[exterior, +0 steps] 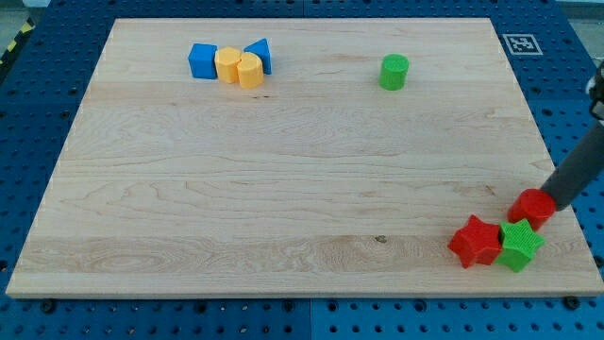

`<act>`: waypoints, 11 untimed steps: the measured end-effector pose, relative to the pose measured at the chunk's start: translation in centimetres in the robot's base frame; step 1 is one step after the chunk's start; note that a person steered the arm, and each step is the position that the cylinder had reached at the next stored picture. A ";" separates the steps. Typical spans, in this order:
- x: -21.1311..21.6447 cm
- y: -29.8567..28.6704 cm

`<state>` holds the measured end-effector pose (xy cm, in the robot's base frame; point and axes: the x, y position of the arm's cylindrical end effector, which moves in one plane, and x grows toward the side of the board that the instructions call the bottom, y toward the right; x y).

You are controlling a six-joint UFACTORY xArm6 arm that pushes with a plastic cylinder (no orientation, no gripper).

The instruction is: Slide the green circle slightly down

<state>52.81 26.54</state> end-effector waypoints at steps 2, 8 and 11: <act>-3.2 -3.1; -18.3 -14.8; -15.6 -12.5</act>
